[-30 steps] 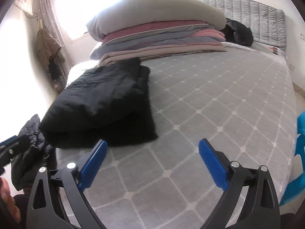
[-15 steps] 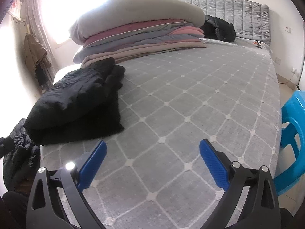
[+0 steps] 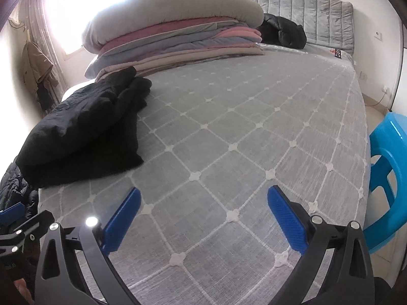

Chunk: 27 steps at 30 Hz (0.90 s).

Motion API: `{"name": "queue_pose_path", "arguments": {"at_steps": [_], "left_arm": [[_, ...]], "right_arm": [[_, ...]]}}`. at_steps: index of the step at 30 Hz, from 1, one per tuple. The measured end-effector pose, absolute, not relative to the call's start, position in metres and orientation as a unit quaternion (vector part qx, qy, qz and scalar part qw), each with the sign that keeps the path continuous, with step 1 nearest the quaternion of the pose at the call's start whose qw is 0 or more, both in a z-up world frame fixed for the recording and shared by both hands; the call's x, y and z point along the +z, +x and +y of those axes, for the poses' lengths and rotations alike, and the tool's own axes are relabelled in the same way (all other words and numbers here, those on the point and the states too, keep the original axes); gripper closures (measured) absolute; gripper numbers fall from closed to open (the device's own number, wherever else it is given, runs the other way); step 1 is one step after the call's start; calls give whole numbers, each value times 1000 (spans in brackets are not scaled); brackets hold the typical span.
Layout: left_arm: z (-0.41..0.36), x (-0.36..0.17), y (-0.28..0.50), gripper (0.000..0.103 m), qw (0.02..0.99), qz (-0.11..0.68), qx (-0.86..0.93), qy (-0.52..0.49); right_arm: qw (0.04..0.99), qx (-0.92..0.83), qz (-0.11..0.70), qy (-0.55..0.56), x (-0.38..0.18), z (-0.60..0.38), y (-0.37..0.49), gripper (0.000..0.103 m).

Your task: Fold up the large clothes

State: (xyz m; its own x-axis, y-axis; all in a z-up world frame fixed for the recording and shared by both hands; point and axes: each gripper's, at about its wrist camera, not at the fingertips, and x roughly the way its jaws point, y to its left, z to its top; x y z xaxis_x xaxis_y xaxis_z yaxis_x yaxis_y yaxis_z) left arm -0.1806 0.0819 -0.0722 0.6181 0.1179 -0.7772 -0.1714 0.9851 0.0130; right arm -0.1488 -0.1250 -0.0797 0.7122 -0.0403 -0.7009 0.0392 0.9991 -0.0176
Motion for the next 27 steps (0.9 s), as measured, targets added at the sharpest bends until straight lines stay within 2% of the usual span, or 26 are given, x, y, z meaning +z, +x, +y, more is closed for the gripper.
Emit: {"name": "queue_pose_path", "arguments": {"at_steps": [12, 18, 27], "left_arm": [[80, -82, -177, 7, 895, 439, 76, -31], [70, -74, -187, 7, 916, 396, 59, -4], [71, -79, -180, 7, 904, 424, 45, -31]], "right_arm": [[921, -20, 388, 7, -86, -126, -147, 7], [921, -20, 388, 7, -86, -126, -147, 7], [920, -20, 390, 10, -89, -127, -147, 7]]}}
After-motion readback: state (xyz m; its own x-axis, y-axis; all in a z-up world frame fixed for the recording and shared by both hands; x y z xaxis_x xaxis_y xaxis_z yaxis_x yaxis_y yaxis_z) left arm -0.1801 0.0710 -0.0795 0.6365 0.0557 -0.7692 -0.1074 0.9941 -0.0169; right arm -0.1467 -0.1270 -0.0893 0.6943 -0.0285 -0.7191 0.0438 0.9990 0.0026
